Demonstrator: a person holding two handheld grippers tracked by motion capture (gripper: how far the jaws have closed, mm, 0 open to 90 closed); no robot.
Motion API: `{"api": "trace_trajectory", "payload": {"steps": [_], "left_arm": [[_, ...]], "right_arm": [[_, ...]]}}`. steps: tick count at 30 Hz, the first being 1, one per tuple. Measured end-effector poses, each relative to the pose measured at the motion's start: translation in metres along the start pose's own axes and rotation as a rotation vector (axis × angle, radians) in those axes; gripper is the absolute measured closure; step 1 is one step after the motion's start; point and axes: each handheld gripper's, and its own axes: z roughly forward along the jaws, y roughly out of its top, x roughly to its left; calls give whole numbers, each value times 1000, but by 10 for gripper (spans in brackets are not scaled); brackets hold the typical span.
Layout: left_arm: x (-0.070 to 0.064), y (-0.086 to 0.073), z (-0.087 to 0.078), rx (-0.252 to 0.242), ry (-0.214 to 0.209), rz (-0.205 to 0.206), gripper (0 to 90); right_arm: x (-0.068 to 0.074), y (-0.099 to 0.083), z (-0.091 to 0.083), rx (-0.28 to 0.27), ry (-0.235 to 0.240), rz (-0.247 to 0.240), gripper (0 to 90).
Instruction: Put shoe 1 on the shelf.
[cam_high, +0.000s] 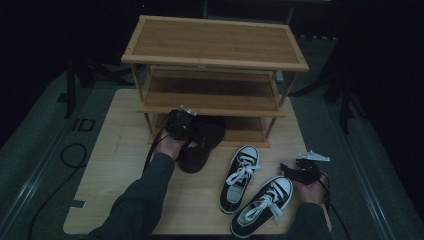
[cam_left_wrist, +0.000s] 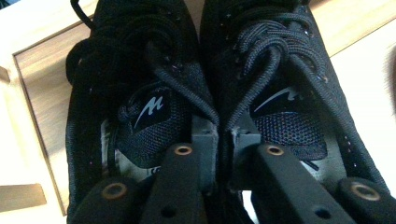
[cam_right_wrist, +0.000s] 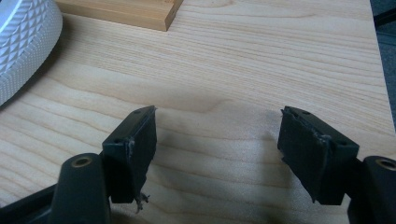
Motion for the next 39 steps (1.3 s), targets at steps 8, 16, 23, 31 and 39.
{"api": "trace_trajectory", "payload": {"steps": [8, 16, 23, 31, 39], "left_arm": [[2, -1, -5, 4, -14, 29, 621], [3, -3, -21, -2, -15, 85, 586], [5, -7, -39, -28, -33, 108, 625], [11, -17, -61, -45, -82, 125, 662], [12, -31, -81, -41, -124, 172, 833]], "right_arm": [[0, 0, 0, 0, 0, 0, 279], [0, 0, 0, 0, -1, 0, 279], [0, 0, 0, 0, -1, 0, 279], [0, 0, 0, 0, -1, -1, 279], [0, 0, 0, -2, -2, -3, 279]]}}
